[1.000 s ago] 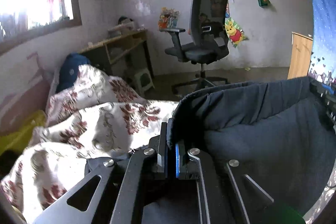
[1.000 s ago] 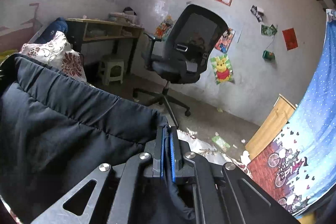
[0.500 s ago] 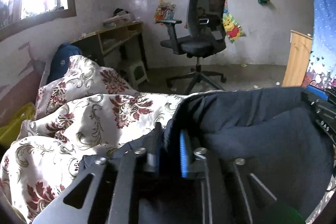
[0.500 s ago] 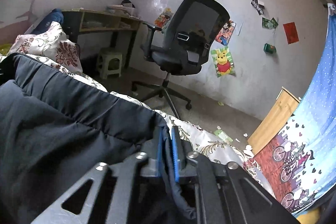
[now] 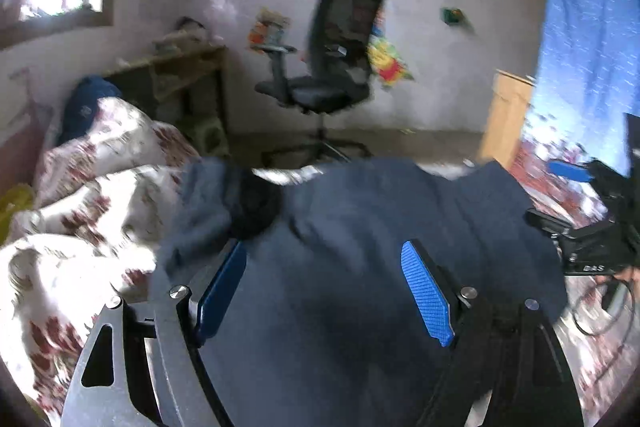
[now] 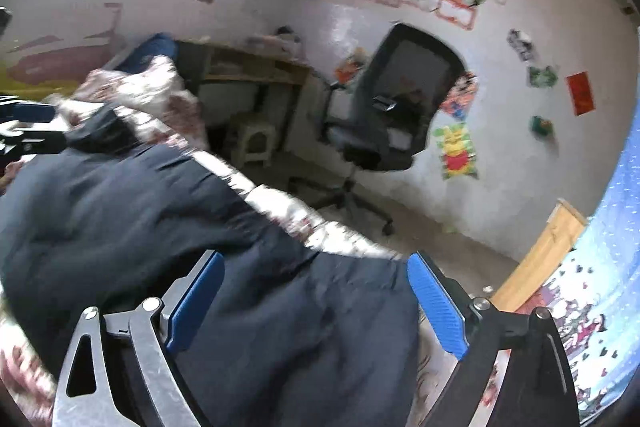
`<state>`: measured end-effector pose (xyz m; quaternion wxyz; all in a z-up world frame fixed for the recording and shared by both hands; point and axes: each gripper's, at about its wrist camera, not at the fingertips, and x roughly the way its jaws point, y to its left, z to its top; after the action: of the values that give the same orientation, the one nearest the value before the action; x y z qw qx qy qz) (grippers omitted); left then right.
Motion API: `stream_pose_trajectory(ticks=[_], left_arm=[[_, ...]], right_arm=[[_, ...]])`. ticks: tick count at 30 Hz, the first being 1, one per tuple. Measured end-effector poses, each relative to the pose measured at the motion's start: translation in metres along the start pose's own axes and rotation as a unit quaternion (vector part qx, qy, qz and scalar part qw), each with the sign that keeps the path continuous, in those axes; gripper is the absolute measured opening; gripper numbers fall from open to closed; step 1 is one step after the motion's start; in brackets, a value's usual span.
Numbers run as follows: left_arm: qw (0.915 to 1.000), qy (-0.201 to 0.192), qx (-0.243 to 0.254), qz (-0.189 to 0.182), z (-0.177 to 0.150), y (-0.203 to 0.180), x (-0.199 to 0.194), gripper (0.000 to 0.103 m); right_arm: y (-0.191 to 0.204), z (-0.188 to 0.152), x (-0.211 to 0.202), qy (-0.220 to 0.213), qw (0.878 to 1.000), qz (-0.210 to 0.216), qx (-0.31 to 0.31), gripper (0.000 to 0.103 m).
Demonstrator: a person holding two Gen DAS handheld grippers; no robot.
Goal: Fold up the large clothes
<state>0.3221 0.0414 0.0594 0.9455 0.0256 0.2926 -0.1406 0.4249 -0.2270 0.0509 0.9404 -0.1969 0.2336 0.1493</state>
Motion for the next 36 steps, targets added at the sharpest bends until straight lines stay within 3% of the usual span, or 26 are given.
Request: stream_pose_trajectory(ticks=[5, 9, 13, 22, 29, 36], left_arm=[[0.9938, 0.084, 0.031, -0.066, -0.03, -0.016, 0.008, 0.075], [0.9896, 0.127, 0.036, -0.058, -0.038, -0.02, 0.032, 0.075], [0.9904, 0.13, 0.043, -0.02, -0.029, -0.021, 0.05, 0.075], [0.9913, 0.128, 0.001, 0.031, -0.017, 0.016, 0.083, 0.077], [0.9904, 0.12, -0.046, 0.05, -0.009, 0.052, 0.087, 0.077], [0.989, 0.11, -0.082, 0.057, -0.008, 0.074, 0.09, 0.081]], right_arm=[[0.007, -0.035, 0.002, 0.091, 0.99, 0.099, 0.037, 0.094], [0.009, -0.058, 0.024, 0.151, 0.979, 0.121, 0.06, 0.094], [0.006, -0.056, 0.047, 0.158, 0.976, 0.131, 0.075, 0.097], [-0.01, -0.03, 0.096, 0.144, 0.974, 0.126, 0.12, 0.103], [-0.026, -0.01, 0.142, 0.158, 0.965, 0.128, 0.165, 0.103], [-0.02, 0.002, 0.183, 0.192, 0.964, 0.111, 0.149, 0.103]])
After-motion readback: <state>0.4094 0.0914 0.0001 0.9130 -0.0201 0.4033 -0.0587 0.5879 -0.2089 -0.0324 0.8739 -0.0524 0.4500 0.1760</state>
